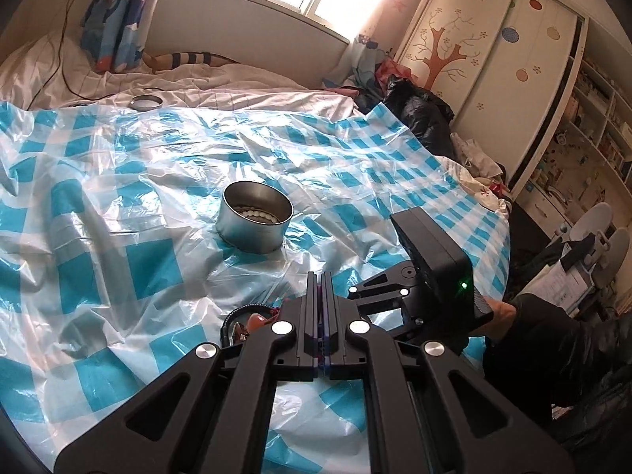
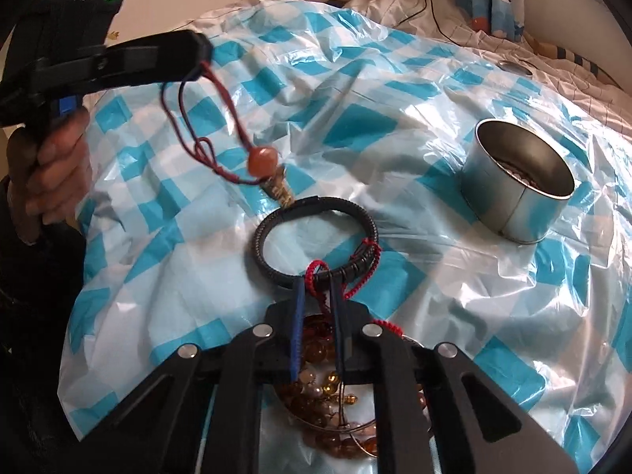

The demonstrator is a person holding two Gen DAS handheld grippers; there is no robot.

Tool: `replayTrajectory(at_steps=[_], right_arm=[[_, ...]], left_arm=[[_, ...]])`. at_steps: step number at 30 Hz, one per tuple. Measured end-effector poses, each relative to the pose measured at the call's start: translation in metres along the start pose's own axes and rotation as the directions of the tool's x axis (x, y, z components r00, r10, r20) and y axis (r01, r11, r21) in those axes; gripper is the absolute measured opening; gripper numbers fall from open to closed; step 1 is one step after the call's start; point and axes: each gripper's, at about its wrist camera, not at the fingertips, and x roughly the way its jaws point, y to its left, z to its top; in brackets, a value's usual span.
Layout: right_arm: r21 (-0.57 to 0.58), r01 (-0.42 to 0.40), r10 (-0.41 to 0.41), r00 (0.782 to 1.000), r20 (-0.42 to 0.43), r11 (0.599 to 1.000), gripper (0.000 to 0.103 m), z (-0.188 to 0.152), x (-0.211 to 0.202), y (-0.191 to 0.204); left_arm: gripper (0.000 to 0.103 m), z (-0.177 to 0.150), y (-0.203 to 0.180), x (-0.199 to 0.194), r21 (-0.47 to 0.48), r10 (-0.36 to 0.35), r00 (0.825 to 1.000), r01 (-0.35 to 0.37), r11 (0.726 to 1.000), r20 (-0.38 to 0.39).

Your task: Organize jewelry

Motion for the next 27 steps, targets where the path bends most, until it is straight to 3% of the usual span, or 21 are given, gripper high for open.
replayTrajectory(at_steps=[6, 12, 22, 26, 27], right_arm=[[0.038, -0.045, 0.042, 0.996, 0.084, 0.998, 0.004, 0.005, -0.021, -0.004], [0.149, -0.168, 0.134, 0.967, 0.215, 0.974, 0.004, 0.011, -0.052, -0.025], [0.212, -0.352, 0.239, 0.874, 0.423, 0.912, 0.004, 0.016, -0.097, -0.050], [0.204, -0.432, 0.273, 0.805, 0.526, 0.878, 0.004, 0.012, -0.122, -0.061], [0.209, -0.418, 0.257, 0.809, 0.529, 0.884, 0.004, 0.011, -0.128, -0.063]], left_arm=[[0.002, 0.001, 0.002, 0.000, -0.009, 0.012, 1.000, -0.012, 1.000, 0.004], [0.002, 0.005, -0.001, 0.002, -0.010, 0.011, 1.000, -0.011, 1.000, 0.014], [0.002, 0.015, -0.011, 0.012, 0.001, -0.014, 1.000, 0.014, 1.000, 0.023], [0.002, 0.021, -0.016, 0.019, 0.002, -0.040, 0.999, 0.040, 0.999, 0.035], [0.002, 0.022, -0.017, 0.021, 0.003, -0.044, 0.998, 0.044, 0.999, 0.035]])
